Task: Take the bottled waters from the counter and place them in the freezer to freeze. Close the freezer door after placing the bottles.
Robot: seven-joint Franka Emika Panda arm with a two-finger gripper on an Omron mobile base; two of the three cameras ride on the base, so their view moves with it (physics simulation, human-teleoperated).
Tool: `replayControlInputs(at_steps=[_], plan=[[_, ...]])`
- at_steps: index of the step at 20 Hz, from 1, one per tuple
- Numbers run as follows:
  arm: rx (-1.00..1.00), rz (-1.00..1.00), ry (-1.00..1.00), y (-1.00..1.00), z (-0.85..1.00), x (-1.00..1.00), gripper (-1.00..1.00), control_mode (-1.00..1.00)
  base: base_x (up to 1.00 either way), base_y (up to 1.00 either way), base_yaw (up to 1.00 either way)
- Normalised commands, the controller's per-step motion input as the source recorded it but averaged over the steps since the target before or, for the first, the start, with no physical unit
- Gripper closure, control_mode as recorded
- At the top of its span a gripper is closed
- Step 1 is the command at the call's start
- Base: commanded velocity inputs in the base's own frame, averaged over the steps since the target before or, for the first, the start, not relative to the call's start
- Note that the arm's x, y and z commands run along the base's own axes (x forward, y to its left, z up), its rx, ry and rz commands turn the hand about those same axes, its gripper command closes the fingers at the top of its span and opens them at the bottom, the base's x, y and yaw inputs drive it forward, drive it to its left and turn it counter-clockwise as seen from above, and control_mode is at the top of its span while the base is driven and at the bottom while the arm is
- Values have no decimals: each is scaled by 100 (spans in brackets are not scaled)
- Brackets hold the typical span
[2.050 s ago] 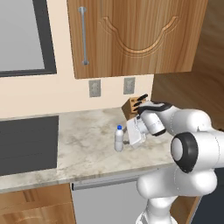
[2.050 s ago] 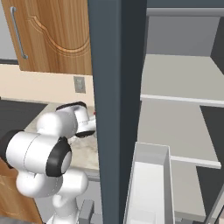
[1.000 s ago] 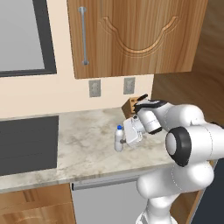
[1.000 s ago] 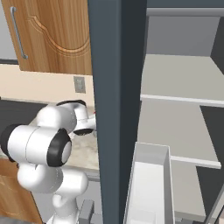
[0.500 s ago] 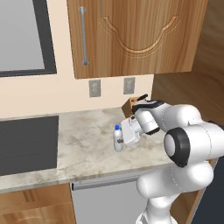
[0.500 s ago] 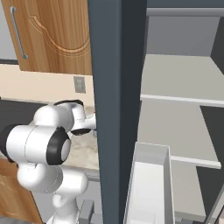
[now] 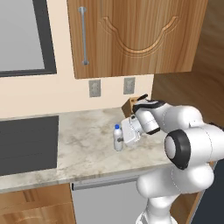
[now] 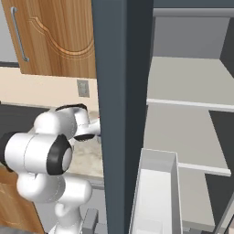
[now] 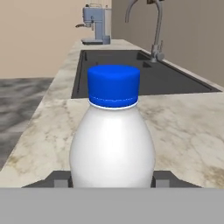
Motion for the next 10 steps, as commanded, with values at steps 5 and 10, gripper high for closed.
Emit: replayControlInputs(at_steps=[5, 10], plan=[[5, -7, -11, 4, 92, -43, 100, -100, 0, 0, 0], [15, -2, -4, -4, 100, -43, 100, -100, 0, 0, 0]])
